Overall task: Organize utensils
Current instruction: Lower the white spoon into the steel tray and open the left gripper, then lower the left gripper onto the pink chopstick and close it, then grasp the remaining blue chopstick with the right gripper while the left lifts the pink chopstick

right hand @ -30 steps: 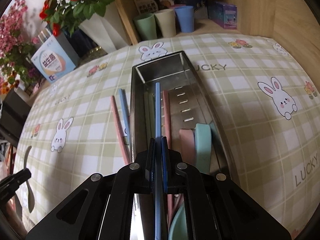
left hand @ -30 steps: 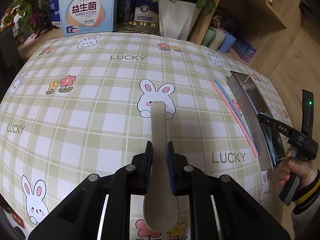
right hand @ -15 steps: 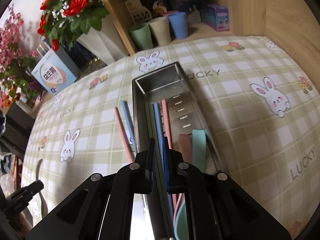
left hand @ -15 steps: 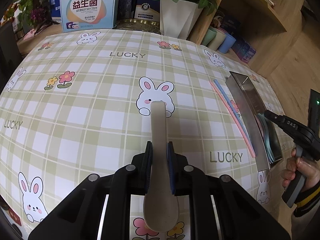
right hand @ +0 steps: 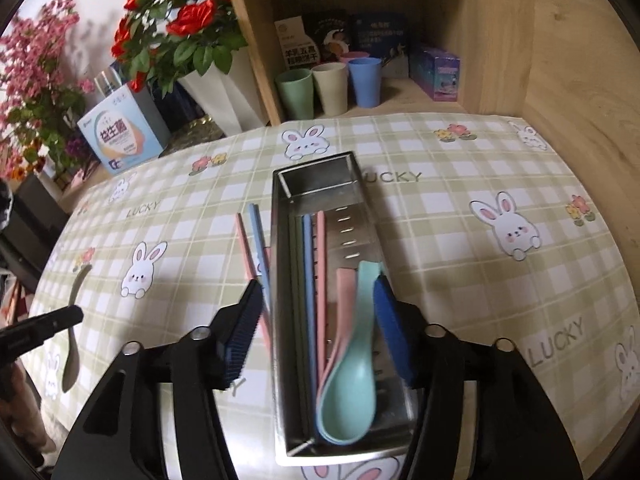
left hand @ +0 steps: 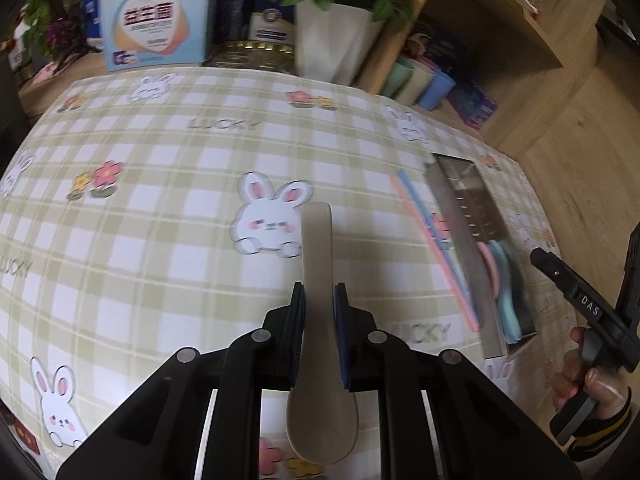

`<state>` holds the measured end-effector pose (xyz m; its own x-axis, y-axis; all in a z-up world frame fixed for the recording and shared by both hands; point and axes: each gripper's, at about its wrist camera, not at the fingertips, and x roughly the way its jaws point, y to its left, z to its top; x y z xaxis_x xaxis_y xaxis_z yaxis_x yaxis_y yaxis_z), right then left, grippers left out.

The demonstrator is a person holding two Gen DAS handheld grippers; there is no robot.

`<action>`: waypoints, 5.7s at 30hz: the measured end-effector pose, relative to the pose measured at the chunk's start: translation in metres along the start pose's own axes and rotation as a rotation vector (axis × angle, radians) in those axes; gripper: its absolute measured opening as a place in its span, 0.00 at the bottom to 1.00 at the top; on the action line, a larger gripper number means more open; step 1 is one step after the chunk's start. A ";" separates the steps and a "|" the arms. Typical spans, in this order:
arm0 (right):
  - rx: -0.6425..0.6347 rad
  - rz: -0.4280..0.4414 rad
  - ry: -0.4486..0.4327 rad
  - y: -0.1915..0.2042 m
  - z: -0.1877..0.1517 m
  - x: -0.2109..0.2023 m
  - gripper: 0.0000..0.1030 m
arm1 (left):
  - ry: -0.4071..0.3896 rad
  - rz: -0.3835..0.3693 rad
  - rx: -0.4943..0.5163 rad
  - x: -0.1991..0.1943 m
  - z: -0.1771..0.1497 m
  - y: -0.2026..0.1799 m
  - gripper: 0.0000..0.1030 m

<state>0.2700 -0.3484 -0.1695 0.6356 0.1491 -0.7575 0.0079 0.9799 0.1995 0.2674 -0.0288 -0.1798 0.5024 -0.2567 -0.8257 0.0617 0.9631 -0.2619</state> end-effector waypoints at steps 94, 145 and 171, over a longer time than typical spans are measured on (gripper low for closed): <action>0.329 -0.105 0.019 -0.116 -0.024 -0.006 0.83 | 0.165 0.020 0.286 0.146 0.036 -0.129 0.22; -0.218 -0.065 0.261 0.109 0.019 0.100 0.23 | -0.020 0.012 0.005 0.055 -0.013 0.078 0.06; 0.073 -0.148 0.358 0.105 0.020 0.142 0.12 | -0.025 -0.101 -0.067 0.055 -0.012 0.103 0.07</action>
<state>0.3761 -0.2273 -0.2438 0.3141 0.0565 -0.9477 0.1419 0.9842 0.1057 0.2913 0.0550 -0.2584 0.5181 -0.3493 -0.7807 0.0559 0.9247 -0.3766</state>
